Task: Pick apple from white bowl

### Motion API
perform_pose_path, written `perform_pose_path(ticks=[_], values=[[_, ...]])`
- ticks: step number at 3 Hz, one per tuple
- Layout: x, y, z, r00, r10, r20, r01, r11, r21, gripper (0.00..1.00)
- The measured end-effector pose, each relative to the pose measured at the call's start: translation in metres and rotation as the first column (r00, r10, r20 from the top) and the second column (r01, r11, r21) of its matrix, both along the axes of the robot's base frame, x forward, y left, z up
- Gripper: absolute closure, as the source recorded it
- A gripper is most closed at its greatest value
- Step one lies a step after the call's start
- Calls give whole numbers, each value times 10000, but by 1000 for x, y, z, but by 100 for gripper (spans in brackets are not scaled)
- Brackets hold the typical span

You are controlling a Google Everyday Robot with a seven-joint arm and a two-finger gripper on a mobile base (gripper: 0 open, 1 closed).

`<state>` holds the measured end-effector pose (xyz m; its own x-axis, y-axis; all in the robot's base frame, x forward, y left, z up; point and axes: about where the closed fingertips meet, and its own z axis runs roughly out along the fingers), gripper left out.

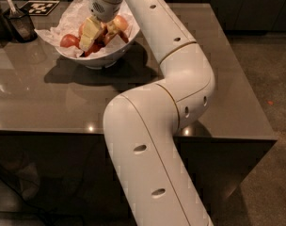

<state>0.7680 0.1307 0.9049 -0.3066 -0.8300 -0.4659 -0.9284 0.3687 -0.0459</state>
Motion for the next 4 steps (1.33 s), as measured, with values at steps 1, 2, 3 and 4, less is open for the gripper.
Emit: perform_pose_path(ticks=[1, 2, 3, 4], values=[[0, 0, 0, 10000, 0, 0, 0, 10000, 0, 43], [0, 0, 0, 10000, 0, 0, 0, 10000, 0, 66], [0, 0, 0, 10000, 0, 0, 0, 10000, 0, 88], [0, 0, 0, 10000, 0, 1, 0, 10000, 1, 100]])
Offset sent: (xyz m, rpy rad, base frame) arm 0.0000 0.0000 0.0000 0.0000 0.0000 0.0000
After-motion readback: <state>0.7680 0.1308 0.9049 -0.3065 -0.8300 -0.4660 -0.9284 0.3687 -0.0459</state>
